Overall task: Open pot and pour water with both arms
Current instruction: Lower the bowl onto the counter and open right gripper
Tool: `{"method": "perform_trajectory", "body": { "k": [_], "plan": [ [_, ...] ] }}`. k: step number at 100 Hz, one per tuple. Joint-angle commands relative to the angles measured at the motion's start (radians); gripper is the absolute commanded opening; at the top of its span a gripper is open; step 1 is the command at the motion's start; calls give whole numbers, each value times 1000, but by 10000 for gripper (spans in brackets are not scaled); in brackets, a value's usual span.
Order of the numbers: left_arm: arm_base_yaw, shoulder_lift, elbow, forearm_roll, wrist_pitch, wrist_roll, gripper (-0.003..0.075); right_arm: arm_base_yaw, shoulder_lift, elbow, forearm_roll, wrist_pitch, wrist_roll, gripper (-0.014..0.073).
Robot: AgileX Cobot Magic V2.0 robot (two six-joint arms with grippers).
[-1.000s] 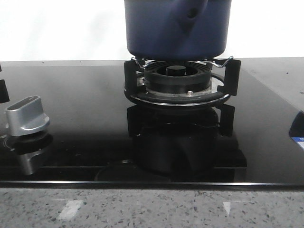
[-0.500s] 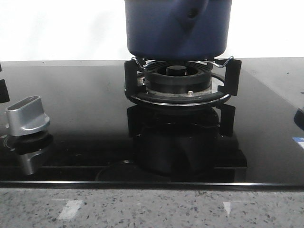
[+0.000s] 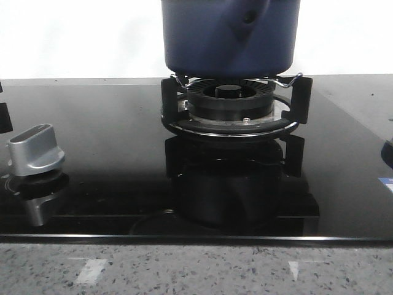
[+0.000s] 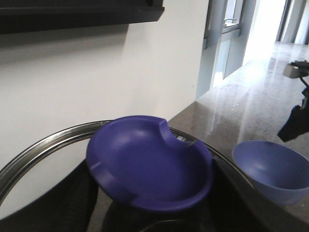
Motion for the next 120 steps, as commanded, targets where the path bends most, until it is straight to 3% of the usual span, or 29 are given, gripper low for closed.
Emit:
{"method": "perform_trajectory", "body": {
  "k": [1,45,120],
  "plan": [
    [-36,-48,-35,-78,32,-7,304,-6,-65,-63,20,-4,-12,312],
    [-140,39,-35,-79,23,-7,304,-6,-144,-74,62,7,-12,311],
    [-149,89,-35,-36,36,-7,304,-4,-144,-74,77,7,-22,311]
  ]
}}
